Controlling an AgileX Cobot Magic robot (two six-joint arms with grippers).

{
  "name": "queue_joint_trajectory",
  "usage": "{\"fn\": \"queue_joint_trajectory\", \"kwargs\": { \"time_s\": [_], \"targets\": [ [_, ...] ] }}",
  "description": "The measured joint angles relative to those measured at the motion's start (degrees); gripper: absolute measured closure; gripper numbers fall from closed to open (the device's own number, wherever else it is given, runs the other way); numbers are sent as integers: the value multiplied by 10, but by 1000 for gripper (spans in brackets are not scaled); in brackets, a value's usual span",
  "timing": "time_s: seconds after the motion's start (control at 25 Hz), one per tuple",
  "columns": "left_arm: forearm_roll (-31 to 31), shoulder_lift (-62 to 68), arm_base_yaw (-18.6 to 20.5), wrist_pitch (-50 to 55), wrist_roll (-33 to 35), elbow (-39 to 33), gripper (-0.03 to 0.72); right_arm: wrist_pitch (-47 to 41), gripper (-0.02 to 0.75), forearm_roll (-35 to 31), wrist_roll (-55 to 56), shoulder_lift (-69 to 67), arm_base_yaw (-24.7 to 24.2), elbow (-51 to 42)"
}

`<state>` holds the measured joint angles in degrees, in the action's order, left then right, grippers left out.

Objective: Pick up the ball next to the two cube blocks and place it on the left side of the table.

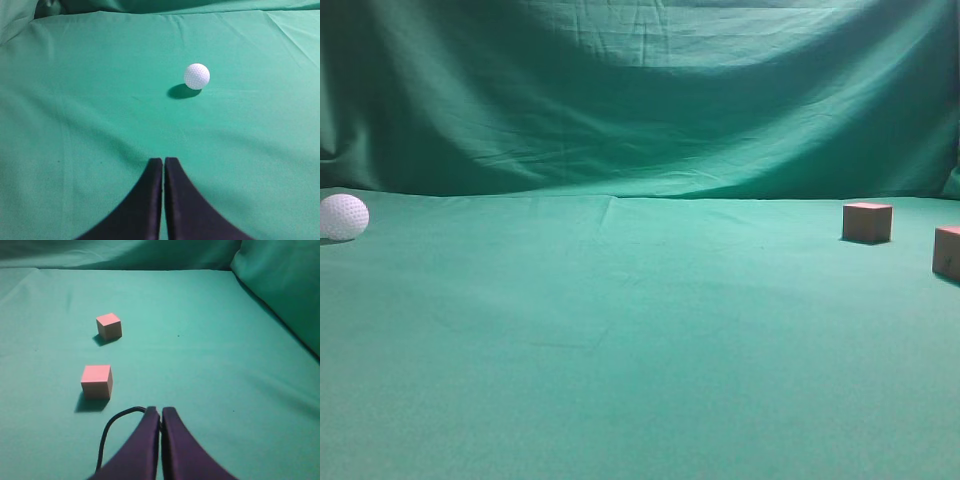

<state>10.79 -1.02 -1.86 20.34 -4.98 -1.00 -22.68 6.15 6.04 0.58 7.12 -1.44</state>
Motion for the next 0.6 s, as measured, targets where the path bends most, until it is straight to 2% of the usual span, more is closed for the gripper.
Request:
{"fn": "queue_joint_trajectory", "kwargs": {
  "time_s": [0.6],
  "targets": [
    [0, 0, 0, 0, 0, 0, 688, 0, 738, 0, 0, 0, 0, 0]
  ]
}}
